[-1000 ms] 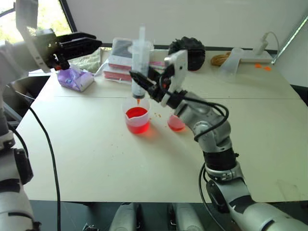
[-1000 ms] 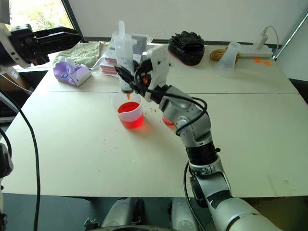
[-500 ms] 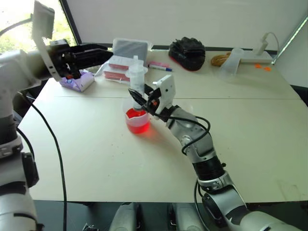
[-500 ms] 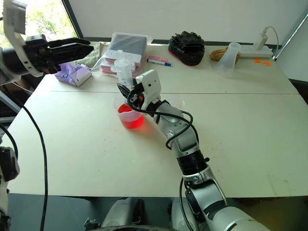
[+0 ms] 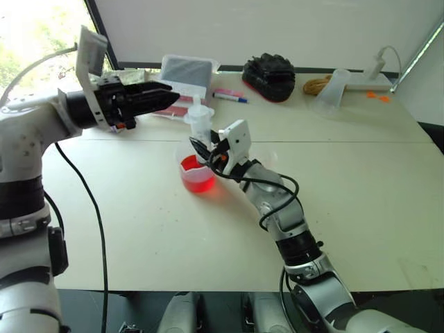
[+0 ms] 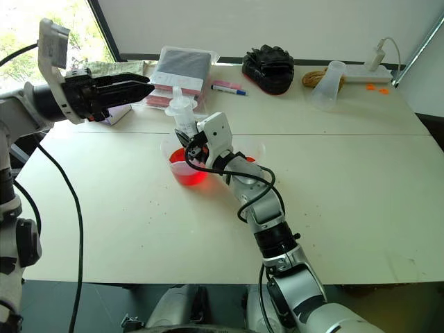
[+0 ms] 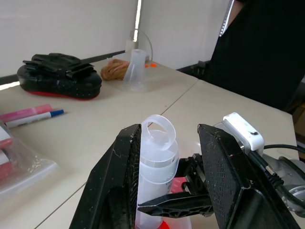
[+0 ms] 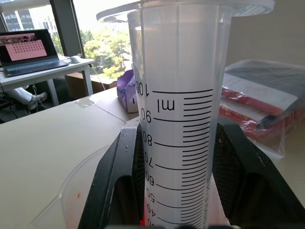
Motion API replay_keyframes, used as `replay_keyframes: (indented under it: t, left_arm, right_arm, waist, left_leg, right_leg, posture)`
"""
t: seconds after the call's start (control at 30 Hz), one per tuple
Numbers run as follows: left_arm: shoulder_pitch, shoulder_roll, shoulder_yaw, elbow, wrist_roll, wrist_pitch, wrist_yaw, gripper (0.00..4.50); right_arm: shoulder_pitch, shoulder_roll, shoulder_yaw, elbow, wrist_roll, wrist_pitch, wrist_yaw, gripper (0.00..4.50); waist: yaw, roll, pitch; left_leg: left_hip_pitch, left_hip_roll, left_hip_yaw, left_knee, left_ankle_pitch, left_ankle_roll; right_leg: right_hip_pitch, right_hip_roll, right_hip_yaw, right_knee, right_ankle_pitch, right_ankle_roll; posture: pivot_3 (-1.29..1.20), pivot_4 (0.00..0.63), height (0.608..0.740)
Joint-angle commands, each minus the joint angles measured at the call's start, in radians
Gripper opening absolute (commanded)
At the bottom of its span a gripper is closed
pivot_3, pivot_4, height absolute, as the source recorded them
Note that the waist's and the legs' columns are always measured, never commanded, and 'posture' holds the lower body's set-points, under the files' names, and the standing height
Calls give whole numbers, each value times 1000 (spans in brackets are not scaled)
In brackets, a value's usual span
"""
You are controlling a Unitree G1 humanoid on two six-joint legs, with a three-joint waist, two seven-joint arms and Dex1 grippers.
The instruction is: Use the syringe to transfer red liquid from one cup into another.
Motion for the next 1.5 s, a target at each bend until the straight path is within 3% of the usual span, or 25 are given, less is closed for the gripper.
replay_keyframes:
  t: [0.03, 1.3, 1.4, 1.5]
  left_arm:
    - [-2, -1, 6, -28, -7, -1, 5, 1936]
    - [-19, -164, -117, 76, 67, -51, -43, 1936]
    - [-20, -173, -117, 83, 73, -54, -44, 1160]
    - [-19, -177, -111, 83, 70, -50, -48, 41]
  right_arm:
    - [1, 8, -7, -44, -4, -21, 6, 1340]
    - [36, 2, 17, -99, -45, 8, 35, 1340]
    - [39, 1, 18, -103, -47, 13, 35, 1340]
    - [40, 2, 18, -106, -49, 15, 35, 1340]
  waist:
    - [0, 0, 0]
    - [2, 0, 0]
    - [2, 0, 0]
    - [2, 0, 0]
  left_leg:
    - [0, 0, 0, 0, 0, 0]
    - [0, 0, 0, 0, 0, 0]
    - [0, 0, 0, 0, 0, 0]
    - [0, 0, 0, 0, 0, 0]
  right_leg:
    - [0, 0, 0, 0, 0, 0]
    - [0, 1, 0, 0, 0, 0]
    - [0, 1, 0, 0, 0, 0]
    - [0, 1, 0, 0, 0, 0]
  posture:
    - [0, 150, 740]
    - [0, 150, 740]
    - [0, 150, 740]
    - [0, 150, 740]
